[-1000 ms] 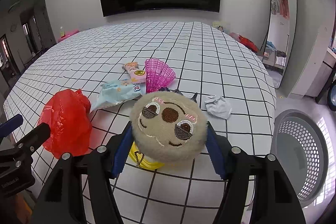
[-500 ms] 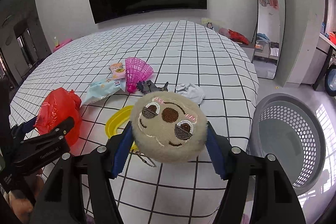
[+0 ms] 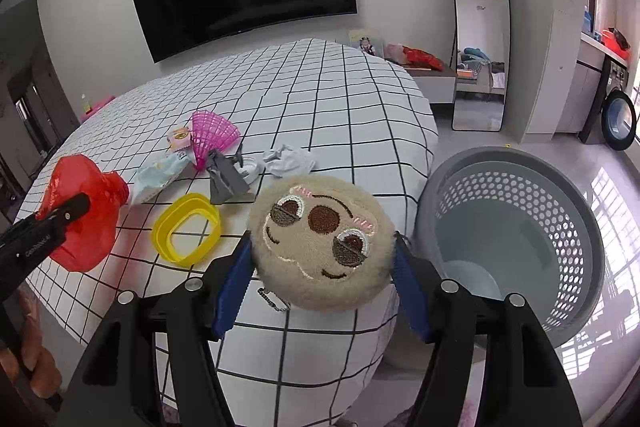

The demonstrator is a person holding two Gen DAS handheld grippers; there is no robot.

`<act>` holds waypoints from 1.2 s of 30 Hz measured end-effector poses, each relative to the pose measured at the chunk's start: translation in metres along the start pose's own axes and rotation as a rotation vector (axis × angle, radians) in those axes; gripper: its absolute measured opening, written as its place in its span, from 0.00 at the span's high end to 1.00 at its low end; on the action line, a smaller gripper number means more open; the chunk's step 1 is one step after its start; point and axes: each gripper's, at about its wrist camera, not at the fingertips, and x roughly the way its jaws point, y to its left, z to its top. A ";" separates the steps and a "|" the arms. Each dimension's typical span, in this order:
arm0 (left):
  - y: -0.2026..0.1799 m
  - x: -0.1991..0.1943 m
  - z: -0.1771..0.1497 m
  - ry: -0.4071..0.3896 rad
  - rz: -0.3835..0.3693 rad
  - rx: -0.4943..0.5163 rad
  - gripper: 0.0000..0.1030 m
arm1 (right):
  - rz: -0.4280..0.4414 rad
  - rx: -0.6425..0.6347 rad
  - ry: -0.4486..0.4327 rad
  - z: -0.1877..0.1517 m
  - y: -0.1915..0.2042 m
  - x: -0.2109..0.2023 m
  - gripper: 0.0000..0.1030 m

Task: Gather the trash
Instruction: 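Grasp the red plastic bag with the left tool while the right tool lifts the plush toy, then open both tools over the grey basket, dropping the bag and plush toy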

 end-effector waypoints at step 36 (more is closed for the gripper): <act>-0.328 0.044 -0.008 0.121 -0.595 0.384 0.65 | -0.191 0.207 -0.023 -0.014 -0.230 -0.009 0.38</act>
